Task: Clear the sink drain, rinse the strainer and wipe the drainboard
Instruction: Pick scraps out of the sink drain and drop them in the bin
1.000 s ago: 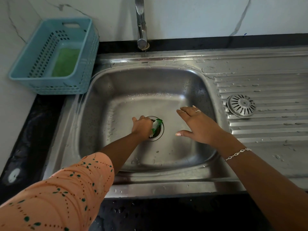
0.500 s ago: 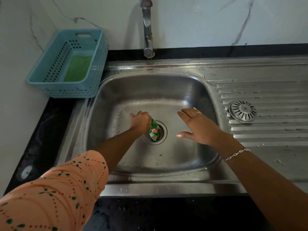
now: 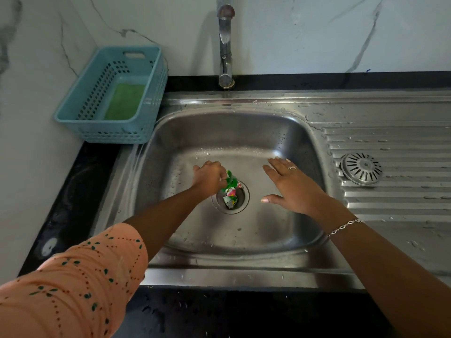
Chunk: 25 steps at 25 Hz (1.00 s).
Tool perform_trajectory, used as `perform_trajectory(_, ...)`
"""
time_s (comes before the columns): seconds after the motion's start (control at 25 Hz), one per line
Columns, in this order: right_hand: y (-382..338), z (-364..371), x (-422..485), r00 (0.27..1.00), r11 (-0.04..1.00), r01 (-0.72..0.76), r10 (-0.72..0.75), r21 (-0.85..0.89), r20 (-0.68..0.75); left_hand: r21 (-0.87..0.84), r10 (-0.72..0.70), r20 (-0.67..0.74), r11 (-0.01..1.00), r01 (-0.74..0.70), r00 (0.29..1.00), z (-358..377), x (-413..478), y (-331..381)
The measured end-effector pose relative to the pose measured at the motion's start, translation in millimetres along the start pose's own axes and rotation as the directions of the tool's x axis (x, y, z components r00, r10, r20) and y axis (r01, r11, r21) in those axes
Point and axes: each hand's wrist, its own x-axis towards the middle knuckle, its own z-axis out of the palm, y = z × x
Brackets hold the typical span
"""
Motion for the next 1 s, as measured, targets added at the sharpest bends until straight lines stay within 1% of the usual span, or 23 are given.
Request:
perform_trajectory(0.16,-6,-3,9,1.000,1.000,-0.005,0.005,-0.021,-0.008,-0.064,0.027,-0.069,0.997,-0.031,0.997,-16,-15,2)
perform_trajectory(0.28,-11,-7,15,1.000,1.000,0.011,-0.011,-0.022,0.000,-0.040,0.046,-0.088,0.998,-0.049,0.995,-28,-30,6)
perform_trajectory(0.4,-16,-11,17,0.999,0.999,0.046,-0.045,-0.023,0.030,-0.003,0.014,-0.112,1.000,-0.015,0.994,-37,-47,11)
perform_trajectory(0.52,-19,-19,18,0.993,0.993,0.118,-0.117,-0.009,0.017,0.017,-0.037,-0.181,0.999,0.041,0.983,-43,-72,16)
perform_trajectory(0.6,-22,-22,14,0.986,0.986,0.165,-0.166,-0.005,-0.006,-0.008,-0.075,-0.223,0.997,0.075,0.972,-45,-90,19)
perform_trajectory(0.8,-43,-26,7,0.963,0.964,0.266,-0.266,-0.005,-0.042,-0.111,-0.187,-0.339,0.981,0.158,0.922,-56,-150,24)
perform_trajectory(1.0,-87,-32,-3,0.907,0.909,0.416,-0.416,-0.014,-0.064,-0.150,-0.295,-0.458,0.955,0.255,0.839,-68,-226,23)
